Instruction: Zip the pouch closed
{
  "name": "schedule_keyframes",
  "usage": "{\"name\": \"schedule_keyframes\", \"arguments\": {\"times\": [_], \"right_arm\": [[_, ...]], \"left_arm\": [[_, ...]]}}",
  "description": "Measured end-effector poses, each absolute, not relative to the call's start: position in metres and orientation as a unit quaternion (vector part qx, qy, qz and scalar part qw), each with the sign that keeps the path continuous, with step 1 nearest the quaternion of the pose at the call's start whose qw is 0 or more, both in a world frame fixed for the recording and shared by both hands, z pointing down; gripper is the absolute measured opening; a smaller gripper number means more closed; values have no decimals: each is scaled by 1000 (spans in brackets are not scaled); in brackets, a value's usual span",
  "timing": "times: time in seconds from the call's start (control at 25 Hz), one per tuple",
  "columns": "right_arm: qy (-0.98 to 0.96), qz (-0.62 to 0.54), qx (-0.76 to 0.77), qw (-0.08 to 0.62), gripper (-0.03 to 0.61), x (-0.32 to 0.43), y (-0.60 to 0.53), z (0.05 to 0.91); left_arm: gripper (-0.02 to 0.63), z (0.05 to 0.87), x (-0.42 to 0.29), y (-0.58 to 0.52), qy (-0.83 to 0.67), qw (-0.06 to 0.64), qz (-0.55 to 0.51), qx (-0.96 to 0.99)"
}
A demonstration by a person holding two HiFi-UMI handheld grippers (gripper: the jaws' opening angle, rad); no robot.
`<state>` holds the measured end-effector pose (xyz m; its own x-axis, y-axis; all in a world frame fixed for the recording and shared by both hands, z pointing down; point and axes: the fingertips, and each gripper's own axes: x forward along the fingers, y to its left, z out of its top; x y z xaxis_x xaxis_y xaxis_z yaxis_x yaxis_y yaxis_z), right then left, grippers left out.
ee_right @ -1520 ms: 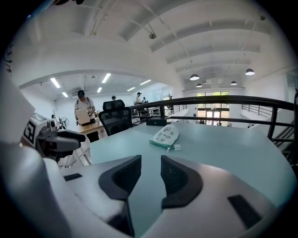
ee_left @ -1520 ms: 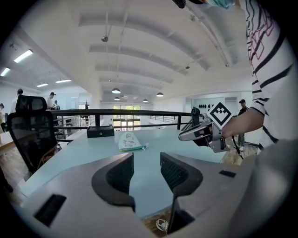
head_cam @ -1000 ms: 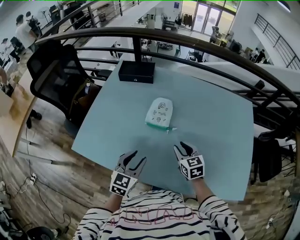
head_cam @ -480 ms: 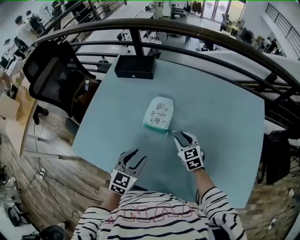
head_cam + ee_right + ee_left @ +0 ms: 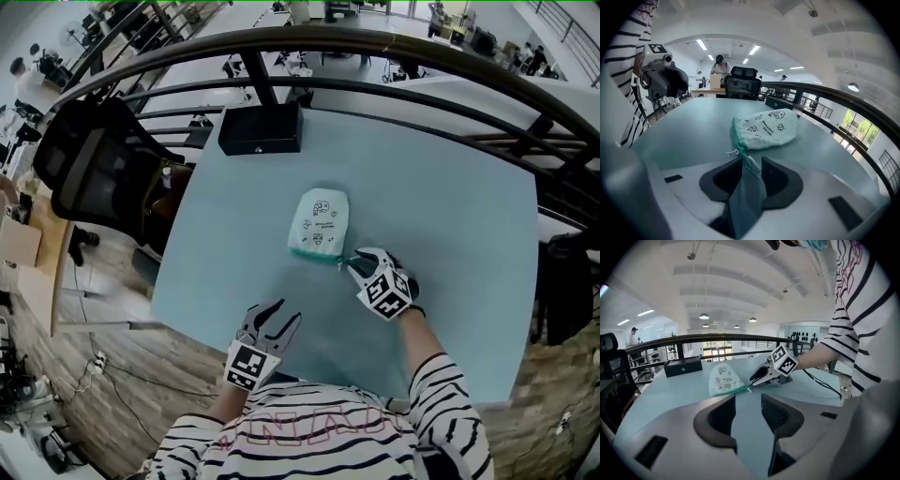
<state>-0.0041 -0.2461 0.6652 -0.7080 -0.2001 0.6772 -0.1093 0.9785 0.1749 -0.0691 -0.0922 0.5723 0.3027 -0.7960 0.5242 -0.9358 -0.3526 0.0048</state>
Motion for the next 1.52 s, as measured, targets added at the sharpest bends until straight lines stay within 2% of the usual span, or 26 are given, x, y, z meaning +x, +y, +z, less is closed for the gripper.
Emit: {"name": "schedule_keyframes", "arguments": {"times": [0.2,0.4,0.88,1.24,1.52], "right_arm": [[-915,-48,92,390,61,-3,-237,668],[-919,-1,115,377,41,-15,-218,663],[-922,63,175,339,37,-47,-177,648],[-911,97,214,338,37,-56,-143,643],[-900,113,253,335,37,-52,-115,634]], "left_arm": [[156,570,-85,-93,-540,157,223,796],[156,575,-102,-94,-528,161,224,803],[156,605,-119,-116,-464,156,246,837],[167,646,-105,-133,-391,165,281,861],[175,646,-86,-124,-341,151,264,890]]}}
